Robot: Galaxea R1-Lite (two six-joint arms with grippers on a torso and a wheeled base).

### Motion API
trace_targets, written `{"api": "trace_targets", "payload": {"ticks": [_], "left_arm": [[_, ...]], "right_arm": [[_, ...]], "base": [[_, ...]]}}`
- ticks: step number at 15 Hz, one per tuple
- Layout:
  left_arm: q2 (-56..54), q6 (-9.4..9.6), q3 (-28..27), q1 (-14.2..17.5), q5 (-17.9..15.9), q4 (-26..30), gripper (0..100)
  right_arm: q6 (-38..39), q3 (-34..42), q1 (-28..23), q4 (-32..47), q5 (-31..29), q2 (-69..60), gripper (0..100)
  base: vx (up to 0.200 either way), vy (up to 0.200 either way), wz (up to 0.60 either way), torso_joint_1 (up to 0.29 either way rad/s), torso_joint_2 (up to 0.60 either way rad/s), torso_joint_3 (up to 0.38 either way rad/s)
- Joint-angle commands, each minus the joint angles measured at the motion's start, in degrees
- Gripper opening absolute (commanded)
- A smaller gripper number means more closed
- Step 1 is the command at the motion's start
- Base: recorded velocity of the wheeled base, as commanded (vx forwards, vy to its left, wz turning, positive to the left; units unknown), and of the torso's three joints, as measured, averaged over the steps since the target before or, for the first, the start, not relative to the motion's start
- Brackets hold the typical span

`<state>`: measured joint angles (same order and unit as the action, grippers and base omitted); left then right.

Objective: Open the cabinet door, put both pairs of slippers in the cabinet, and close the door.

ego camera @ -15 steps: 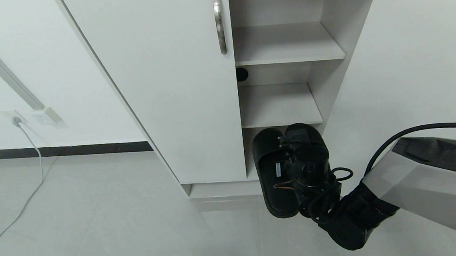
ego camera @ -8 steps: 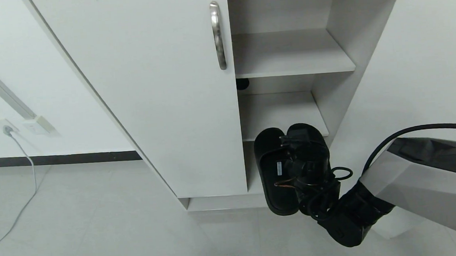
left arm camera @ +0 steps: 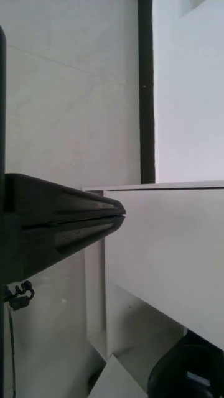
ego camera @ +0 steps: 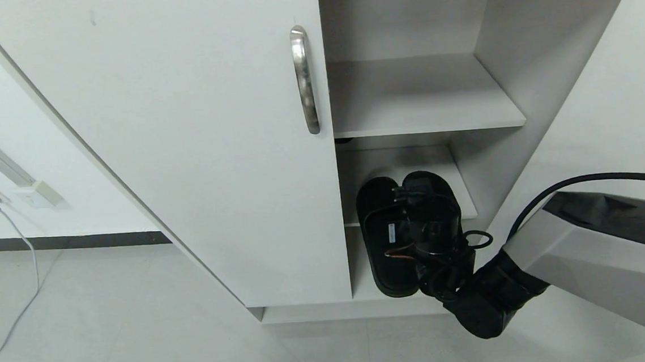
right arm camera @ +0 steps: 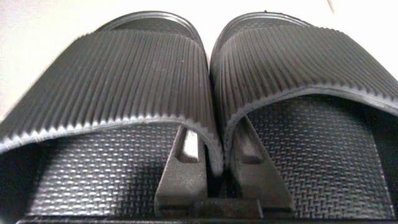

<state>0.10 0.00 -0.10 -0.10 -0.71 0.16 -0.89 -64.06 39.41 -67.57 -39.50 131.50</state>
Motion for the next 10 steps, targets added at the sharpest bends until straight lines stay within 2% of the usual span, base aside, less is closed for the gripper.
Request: {"api": "trace_targets", "payload": {"ticks": [1, 8, 9, 10], "left_arm": [[0.1, 0.00, 0.0, 0.0, 0.0, 0.0, 0], [0.1, 0.00, 0.0, 0.0, 0.0, 0.0, 0], [0.1, 0.00, 0.0, 0.0, 0.0, 0.0, 0], [0.1, 0.00, 0.0, 0.0, 0.1, 0.0, 0]], "right_arm": [[0.2, -4.3, -1.6, 2.6, 0.2, 1.9, 0], [0.6, -18.9, -4.9, 10.8, 2.0, 7.2, 0], [0.6, -18.9, -4.9, 10.8, 2.0, 7.2, 0], [0.6, -22.6, -5.8, 12.2, 2.2, 8.7, 0]], "base": [[0.000, 0.000, 0.00, 0.000, 0.00, 0.000], [0.000, 0.000, 0.00, 0.000, 0.00, 0.000], [0.000, 0.000, 0.00, 0.000, 0.00, 0.000], [0.000, 0.000, 0.00, 0.000, 0.00, 0.000]]}}
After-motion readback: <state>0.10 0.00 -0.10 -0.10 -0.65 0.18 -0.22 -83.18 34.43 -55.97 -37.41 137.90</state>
